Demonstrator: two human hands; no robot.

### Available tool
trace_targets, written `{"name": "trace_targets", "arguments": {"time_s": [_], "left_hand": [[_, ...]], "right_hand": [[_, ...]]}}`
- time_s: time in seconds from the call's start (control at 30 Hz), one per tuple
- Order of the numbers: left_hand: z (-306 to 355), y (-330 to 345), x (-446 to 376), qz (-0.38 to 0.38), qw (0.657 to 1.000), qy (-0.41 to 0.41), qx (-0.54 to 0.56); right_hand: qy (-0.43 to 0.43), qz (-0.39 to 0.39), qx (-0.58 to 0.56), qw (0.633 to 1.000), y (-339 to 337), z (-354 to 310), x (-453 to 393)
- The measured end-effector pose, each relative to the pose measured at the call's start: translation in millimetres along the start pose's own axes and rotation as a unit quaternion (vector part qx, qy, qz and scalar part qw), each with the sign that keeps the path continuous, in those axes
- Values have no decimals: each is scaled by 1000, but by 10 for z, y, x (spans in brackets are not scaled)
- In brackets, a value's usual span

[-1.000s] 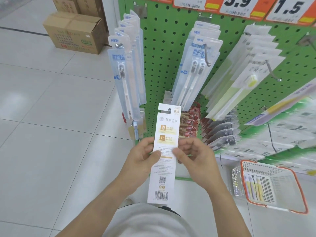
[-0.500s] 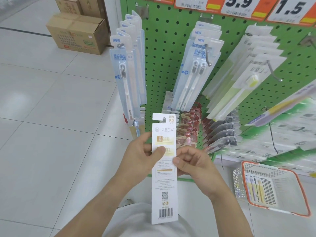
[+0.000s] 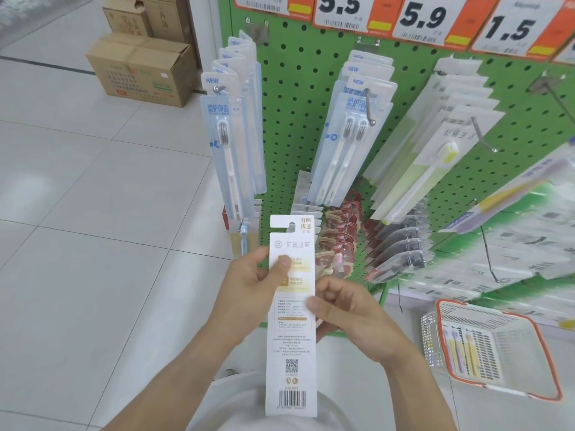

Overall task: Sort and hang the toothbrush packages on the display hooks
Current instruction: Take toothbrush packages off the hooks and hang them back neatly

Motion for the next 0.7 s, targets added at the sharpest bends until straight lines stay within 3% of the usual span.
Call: {"name": "trace_targets", "arguments": {"time_s": [0.27,0.5,0.7], "left_hand": [[-10,-102,7,24,1000,12,-10],[-70,-81,-16,-33,999,-9,32],[-84,-116,8,-6,997,8,75]], "right_hand": [[0,-23,62,998,71,-17,-13],[2,69,19,997,-33,-40,-76],[-1,72,51,996,-29,-5,-47]]}}
Point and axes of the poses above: each hand's wrist, its own x-axis away from the middle knuckle, its own y-axis out of the palm, z = x × y, the point moved 10 cm from there along -x, towards the middle knuckle, and after that the axes turned 5 degrees about x, right-handed, at the moved point
